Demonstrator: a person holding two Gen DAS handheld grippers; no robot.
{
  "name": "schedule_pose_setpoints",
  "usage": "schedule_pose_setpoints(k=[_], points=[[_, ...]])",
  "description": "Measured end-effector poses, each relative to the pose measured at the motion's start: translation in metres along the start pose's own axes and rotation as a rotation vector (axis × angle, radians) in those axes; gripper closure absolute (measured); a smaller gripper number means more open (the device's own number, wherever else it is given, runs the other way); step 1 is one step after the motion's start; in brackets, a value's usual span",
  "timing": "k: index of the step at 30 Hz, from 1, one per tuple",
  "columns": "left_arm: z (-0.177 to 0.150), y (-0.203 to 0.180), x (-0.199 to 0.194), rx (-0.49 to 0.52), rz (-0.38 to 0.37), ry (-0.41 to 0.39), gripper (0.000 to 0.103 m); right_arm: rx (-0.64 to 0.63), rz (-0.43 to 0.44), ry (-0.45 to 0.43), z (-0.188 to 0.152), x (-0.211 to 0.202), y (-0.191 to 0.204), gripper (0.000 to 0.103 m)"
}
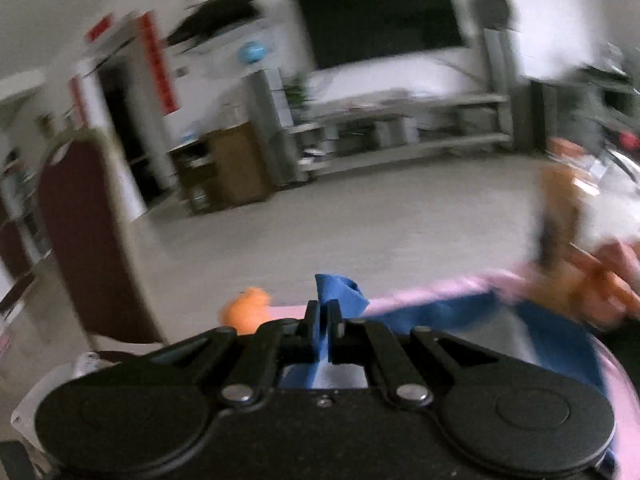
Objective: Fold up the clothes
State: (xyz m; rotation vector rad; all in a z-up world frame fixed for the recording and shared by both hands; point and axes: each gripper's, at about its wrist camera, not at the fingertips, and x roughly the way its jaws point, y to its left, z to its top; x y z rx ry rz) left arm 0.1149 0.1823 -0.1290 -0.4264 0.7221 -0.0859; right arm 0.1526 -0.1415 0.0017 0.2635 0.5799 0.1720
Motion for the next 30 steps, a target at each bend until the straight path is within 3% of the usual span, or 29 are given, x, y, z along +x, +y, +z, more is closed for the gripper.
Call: schedule_pose_setpoints(k=[3, 5, 7, 8, 10, 12, 15, 20, 23, 25, 27, 28, 29, 30], points=[[-0.022, -0.025, 0.005, 0.092, 0.036, 0.048, 0.041, 0.099, -0.062, 0.071, -0.043, -0.010, -0.072, 0.099], [-0.040, -0.032, 0.011, 0.118, 0.086, 0.099, 0.041, 0.144, -0.088, 0.206, -0.083, 0.004, -0.116, 0.091], [-0.054, -0.029, 0.016, 0.100, 0.135, 0.142, 0.041, 0.219, -0.083, 0.351, -0.125, 0.019, -0.159, 0.074], [-0.061, -0.025, 0.017, 0.087, 0.160, 0.157, 0.040, 0.254, -0.084, 0.395, -0.142, 0.023, -0.178, 0.074], [-0.069, -0.019, 0.017, 0.059, 0.211, 0.164, 0.039, 0.339, -0.086, 0.387, -0.159, 0.023, -0.207, 0.070], [-0.071, -0.014, 0.021, 0.033, 0.245, 0.167, 0.039, 0.426, -0.033, 0.335, -0.160, 0.018, -0.221, 0.066], [-0.068, -0.012, 0.024, 0.029, 0.251, 0.144, 0.033, 0.384, -0.041, 0.277, -0.153, 0.021, -0.227, 0.064], [-0.074, -0.013, 0.042, 0.053, 0.274, 0.192, 0.033, 0.382, -0.005, 0.378, -0.156, 0.051, -0.226, 0.069], [-0.081, -0.013, 0.057, 0.069, 0.276, 0.242, 0.048, 0.300, -0.026, 0.399, -0.155, 0.067, -0.211, 0.069], [-0.084, -0.018, 0.062, 0.097, 0.249, 0.246, 0.081, 0.241, -0.043, 0.406, -0.155, 0.074, -0.202, 0.069], [-0.085, -0.024, 0.061, 0.127, 0.238, 0.231, 0.091, 0.195, -0.055, 0.423, -0.158, 0.084, -0.193, 0.072], [-0.086, -0.025, 0.056, 0.126, 0.260, 0.211, 0.092, 0.171, -0.060, 0.426, -0.159, 0.086, -0.188, 0.092], [-0.087, -0.027, 0.050, 0.125, 0.282, 0.191, 0.093, 0.145, -0.063, 0.414, -0.158, 0.084, -0.182, 0.102], [-0.087, -0.025, 0.045, 0.105, 0.293, 0.180, 0.093, 0.119, -0.066, 0.388, -0.157, 0.078, -0.176, 0.102]])
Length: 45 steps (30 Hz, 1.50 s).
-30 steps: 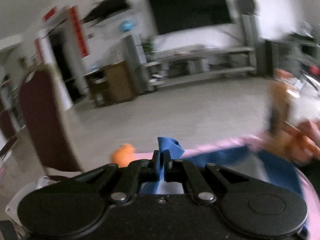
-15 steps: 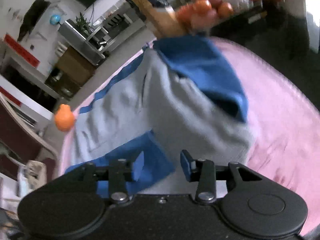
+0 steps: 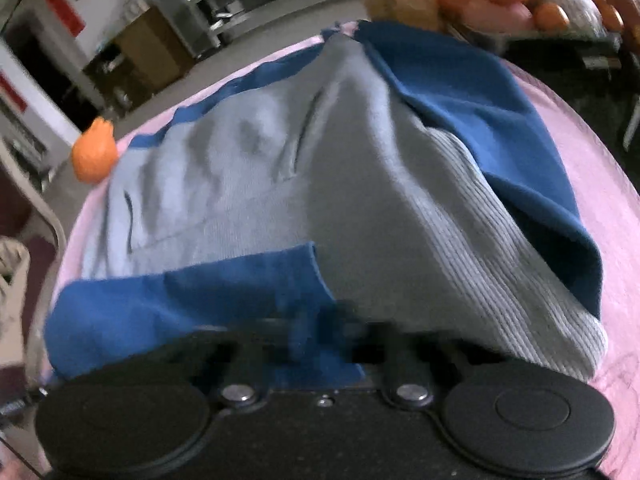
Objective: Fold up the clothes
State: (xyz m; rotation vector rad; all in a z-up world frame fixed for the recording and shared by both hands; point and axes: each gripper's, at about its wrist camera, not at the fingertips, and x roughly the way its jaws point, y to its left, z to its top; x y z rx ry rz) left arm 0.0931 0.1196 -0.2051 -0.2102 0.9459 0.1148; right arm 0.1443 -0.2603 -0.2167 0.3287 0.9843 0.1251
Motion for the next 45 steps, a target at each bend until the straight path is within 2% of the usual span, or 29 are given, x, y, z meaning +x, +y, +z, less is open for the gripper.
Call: schedule_pose_setpoints(k=[3, 4, 8, 9, 11, 12, 13, 17, 18, 20, 23, 25, 29, 32, 36, 39, 42, 45], points=[[-0.004, 0.022, -0.006, -0.126, -0.022, 0.023, 0.092, 0.018, 0.066, -0.072, -0.003, -0.022, 0.003, 0.102], [-0.005, 0.027, -0.004, -0.155, -0.020, 0.042, 0.089, 0.022, 0.076, -0.076, -0.004, -0.025, 0.003, 0.102], [-0.005, 0.027, 0.002, -0.146, 0.033, 0.049, 0.084, -0.025, -0.008, 0.021, -0.008, -0.003, 0.004, 0.101], [-0.005, 0.027, 0.001, -0.144, 0.044, 0.045, 0.080, -0.038, -0.030, 0.043, -0.009, 0.004, 0.004, 0.101], [-0.007, 0.026, -0.004, -0.137, 0.069, 0.030, 0.071, -0.031, -0.033, 0.054, -0.009, 0.003, 0.002, 0.096], [-0.010, 0.026, -0.009, -0.132, 0.077, 0.016, 0.065, -0.021, -0.024, 0.053, -0.009, -0.001, 0.000, 0.082], [-0.013, 0.027, -0.016, -0.129, 0.075, -0.002, 0.065, -0.004, -0.014, 0.045, -0.008, -0.006, -0.002, 0.068], [-0.014, 0.028, -0.038, -0.130, -0.001, -0.079, 0.051, 0.081, 0.046, -0.052, -0.006, -0.036, -0.024, 0.066], [-0.011, 0.026, -0.039, -0.126, -0.007, -0.098, 0.045, 0.107, 0.054, -0.074, -0.005, -0.041, -0.032, 0.067], [-0.007, 0.021, -0.039, -0.117, -0.021, -0.130, 0.041, 0.179, 0.055, -0.127, -0.003, -0.051, -0.049, 0.067], [-0.005, 0.008, -0.038, -0.090, -0.061, -0.149, 0.044, 0.305, 0.045, -0.201, 0.000, -0.065, -0.077, 0.067], [-0.007, -0.006, -0.038, -0.027, -0.085, -0.167, 0.048, 0.408, 0.025, -0.239, 0.000, -0.071, -0.099, 0.066], [-0.014, -0.036, -0.036, 0.121, -0.078, -0.163, 0.049, 0.567, -0.045, -0.284, 0.000, -0.074, -0.141, 0.067], [-0.016, -0.048, -0.035, 0.162, -0.060, -0.119, 0.049, 0.638, -0.041, -0.292, 0.009, -0.070, -0.167, 0.073], [-0.005, -0.075, -0.047, 0.171, -0.094, -0.096, 0.050, 0.561, 0.055, -0.234, 0.036, -0.053, -0.168, 0.073], [0.013, -0.107, -0.057, 0.204, -0.086, -0.115, 0.049, 0.385, 0.105, -0.194, 0.067, -0.034, -0.134, 0.071], [0.029, -0.137, -0.066, 0.238, -0.078, -0.136, 0.045, 0.232, 0.085, -0.194, 0.096, -0.012, -0.102, 0.070], [0.038, -0.159, -0.063, 0.275, -0.074, -0.157, 0.045, 0.182, 0.067, -0.160, 0.113, 0.022, -0.089, 0.069]])
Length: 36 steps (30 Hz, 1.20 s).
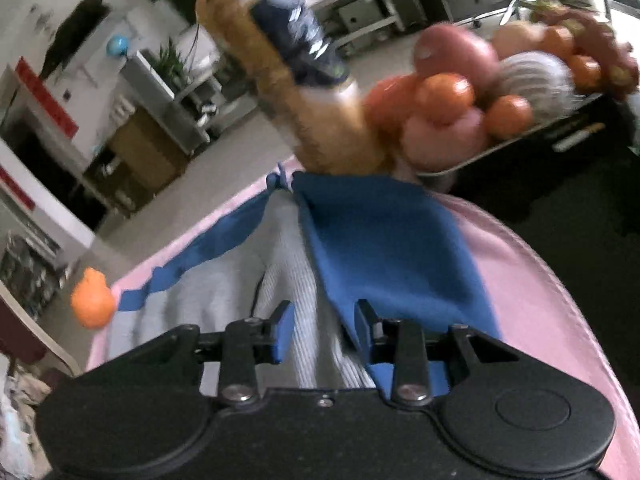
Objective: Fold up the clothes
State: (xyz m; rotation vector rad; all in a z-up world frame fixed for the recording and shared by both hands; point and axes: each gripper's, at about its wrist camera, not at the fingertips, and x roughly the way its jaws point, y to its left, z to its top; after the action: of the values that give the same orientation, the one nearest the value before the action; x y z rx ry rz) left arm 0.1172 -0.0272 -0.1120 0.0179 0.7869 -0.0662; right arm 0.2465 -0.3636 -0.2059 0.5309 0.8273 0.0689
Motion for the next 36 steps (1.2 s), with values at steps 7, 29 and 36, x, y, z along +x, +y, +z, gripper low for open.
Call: schedule_pose_setpoints(k=[7, 29, 36], points=[[-0.012, -0.007, 0.039, -0.033, -0.017, 0.093, 0.045, -0.155, -0.114, -0.006, 0.000, 0.056, 0.016, 0.069], [-0.063, 0.056, -0.034, -0.173, -0.039, 0.060, 0.046, -0.410, 0.202, -0.177, -0.074, -0.132, 0.094, 0.101], [-0.086, 0.081, -0.035, -0.270, -0.089, 0.105, 0.046, -0.816, 0.169, 0.107, -0.198, -0.148, 0.113, 0.071]])
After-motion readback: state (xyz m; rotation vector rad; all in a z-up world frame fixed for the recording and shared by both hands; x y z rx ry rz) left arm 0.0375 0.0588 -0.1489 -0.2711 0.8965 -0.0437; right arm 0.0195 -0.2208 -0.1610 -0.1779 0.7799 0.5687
